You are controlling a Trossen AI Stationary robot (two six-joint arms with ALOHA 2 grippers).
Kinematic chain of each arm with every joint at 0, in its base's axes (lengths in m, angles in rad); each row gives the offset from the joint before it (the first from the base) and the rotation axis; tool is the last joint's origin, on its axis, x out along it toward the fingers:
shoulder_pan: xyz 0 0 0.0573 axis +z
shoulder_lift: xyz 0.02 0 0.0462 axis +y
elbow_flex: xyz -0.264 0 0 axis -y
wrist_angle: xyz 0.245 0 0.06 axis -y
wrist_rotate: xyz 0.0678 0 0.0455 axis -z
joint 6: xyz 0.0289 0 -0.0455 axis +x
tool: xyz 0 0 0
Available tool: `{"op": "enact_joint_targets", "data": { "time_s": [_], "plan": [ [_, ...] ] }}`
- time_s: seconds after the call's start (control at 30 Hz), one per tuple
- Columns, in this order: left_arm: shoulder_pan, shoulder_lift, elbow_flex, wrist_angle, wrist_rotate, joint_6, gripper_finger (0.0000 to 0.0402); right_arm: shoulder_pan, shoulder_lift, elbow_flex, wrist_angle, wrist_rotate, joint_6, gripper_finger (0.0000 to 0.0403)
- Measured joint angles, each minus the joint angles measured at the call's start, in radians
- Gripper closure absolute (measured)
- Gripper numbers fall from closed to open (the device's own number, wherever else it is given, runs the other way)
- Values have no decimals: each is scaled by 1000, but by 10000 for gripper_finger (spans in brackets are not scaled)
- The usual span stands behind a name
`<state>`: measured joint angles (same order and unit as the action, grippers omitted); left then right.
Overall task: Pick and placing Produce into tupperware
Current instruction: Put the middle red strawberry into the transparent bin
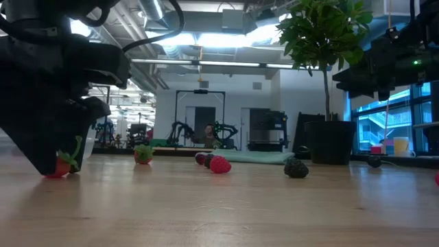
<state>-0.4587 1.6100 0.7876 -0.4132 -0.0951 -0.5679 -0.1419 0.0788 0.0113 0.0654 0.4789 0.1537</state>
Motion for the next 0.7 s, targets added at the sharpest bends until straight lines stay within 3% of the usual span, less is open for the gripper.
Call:
{"op": "enact_joint_targets", "data": {
  "time_s": [0.7],
  "plan": [
    [0, 0, 0, -3, -15, -6, 218, 0, 0, 0, 0, 0, 0, 186]
  ]
}}
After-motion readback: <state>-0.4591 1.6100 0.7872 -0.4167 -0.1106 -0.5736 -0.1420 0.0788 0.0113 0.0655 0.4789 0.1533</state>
